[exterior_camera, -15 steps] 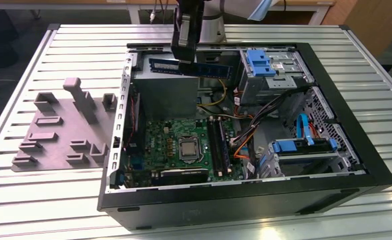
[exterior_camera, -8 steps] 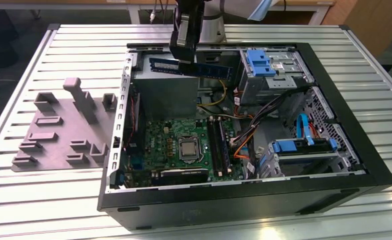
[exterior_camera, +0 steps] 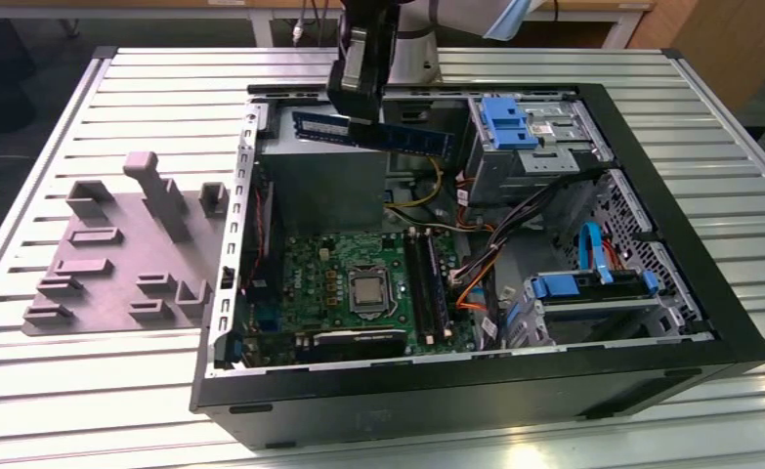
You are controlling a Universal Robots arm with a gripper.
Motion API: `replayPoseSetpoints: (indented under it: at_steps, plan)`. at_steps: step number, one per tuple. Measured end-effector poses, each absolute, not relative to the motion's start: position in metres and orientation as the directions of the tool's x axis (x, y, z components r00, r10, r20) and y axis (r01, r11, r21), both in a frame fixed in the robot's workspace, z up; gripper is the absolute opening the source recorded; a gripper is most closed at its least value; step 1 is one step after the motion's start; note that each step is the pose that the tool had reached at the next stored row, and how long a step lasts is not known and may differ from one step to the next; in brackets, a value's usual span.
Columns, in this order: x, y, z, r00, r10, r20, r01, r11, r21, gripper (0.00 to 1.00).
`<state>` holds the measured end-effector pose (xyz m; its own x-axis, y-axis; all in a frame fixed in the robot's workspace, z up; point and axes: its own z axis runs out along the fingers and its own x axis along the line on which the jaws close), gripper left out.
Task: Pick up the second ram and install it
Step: 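Insert the second ram into the second slot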
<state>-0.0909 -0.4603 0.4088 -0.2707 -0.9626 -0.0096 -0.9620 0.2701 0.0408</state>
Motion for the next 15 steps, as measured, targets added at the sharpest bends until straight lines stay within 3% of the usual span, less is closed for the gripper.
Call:
replayPoseSetpoints:
  at_steps: [15]
  plan:
    - [-0.0909,-0.4603,0.4081,-0.386,-0.923,-0.010,-0.922,0.385,0.041,0.14]
